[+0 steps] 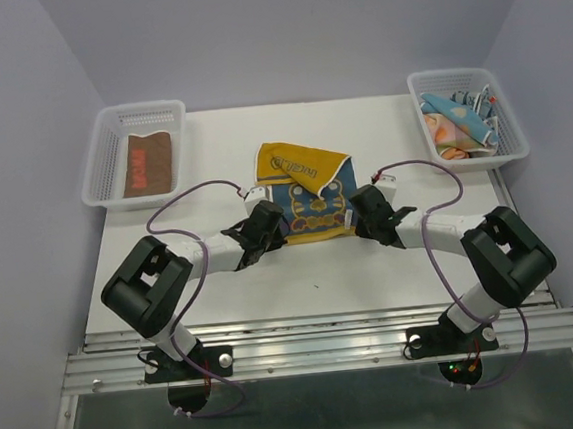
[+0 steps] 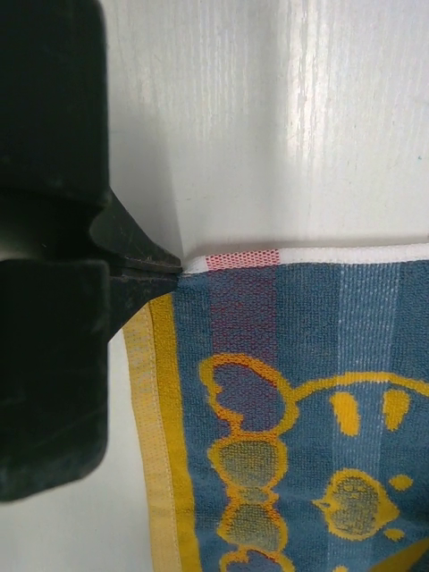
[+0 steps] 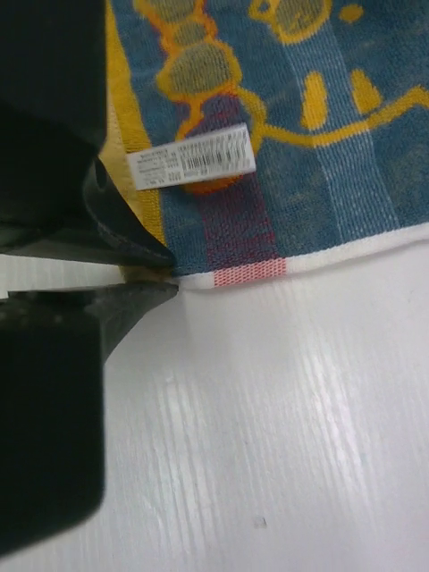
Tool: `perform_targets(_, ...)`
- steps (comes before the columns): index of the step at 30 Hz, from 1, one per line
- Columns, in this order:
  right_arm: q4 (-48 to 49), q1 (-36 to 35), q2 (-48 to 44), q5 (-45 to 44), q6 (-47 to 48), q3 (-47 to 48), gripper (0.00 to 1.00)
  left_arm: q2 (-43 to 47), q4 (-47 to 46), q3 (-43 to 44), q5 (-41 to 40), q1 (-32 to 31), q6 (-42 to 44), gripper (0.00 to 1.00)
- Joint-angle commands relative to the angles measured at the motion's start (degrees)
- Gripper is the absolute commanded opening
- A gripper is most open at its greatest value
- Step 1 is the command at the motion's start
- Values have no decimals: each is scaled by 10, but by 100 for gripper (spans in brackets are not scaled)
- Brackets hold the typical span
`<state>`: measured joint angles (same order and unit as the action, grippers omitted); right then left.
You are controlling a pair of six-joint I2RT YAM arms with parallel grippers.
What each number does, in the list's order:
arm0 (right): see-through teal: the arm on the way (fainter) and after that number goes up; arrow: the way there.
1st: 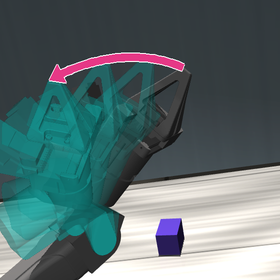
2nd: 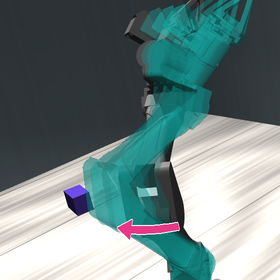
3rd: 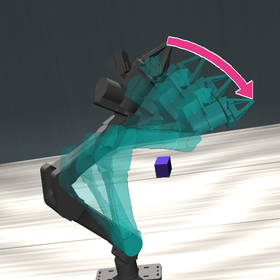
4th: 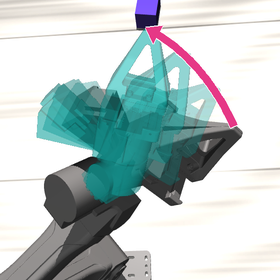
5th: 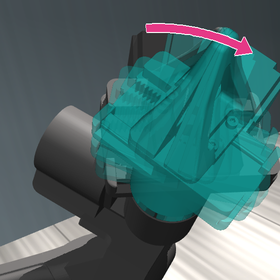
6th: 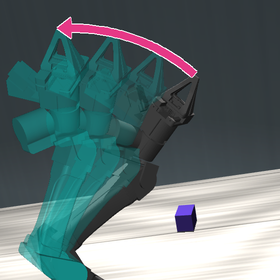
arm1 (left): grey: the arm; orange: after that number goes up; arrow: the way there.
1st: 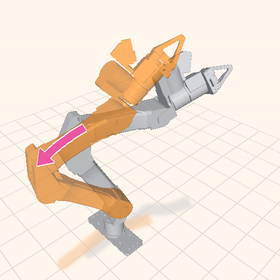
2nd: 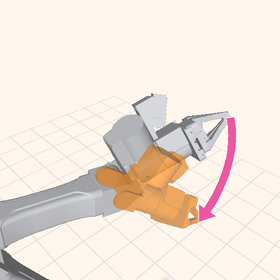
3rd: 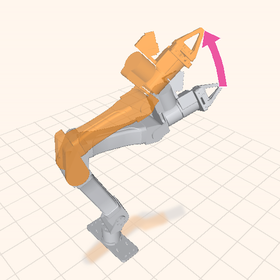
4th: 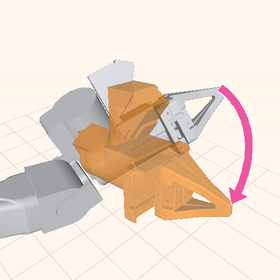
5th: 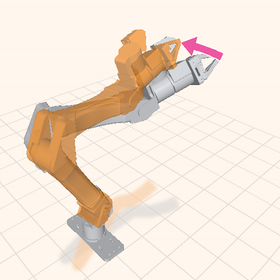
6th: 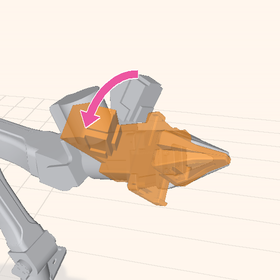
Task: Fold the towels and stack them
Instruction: Flatten out the crumpled towel
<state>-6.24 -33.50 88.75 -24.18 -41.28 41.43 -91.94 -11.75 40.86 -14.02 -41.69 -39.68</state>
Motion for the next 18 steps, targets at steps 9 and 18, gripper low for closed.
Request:
perform_targets(9, 48, -5, -202, 110, 25, -78, 1, 103, 14, -27, 21, -13, 7, 0)
perform_targets(18, 55, -5, -433, 199, 73, -22, 1, 342, 16, -4, 90, -36, 35, 0)
